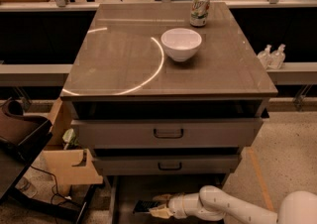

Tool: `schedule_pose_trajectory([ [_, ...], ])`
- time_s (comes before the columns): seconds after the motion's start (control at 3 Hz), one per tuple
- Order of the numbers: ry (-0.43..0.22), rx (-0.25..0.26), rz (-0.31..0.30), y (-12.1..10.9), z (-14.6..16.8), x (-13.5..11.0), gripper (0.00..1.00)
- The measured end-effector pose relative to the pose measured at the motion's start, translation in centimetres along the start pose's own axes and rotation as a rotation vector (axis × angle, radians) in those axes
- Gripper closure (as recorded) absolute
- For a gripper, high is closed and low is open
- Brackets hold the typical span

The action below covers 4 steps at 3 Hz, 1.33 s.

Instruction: Place rxbar blueberry into bottom drawer

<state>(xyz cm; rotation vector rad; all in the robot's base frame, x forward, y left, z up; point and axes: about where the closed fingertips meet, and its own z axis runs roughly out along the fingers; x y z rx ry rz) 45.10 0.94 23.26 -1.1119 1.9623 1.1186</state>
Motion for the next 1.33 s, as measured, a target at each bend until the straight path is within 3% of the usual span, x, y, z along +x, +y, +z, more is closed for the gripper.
schedule_pose_trajectory([
  [0.67,-0.001,-0.007,0.001,0.28,0.34,0.0,0.07],
  [1.0,-0.001,-0.01,0.001,0.39,0.47,0.0,0.0],
  [1.33,-0.001,-0.01,0.001,0.39,0.47,0.0,0.0],
])
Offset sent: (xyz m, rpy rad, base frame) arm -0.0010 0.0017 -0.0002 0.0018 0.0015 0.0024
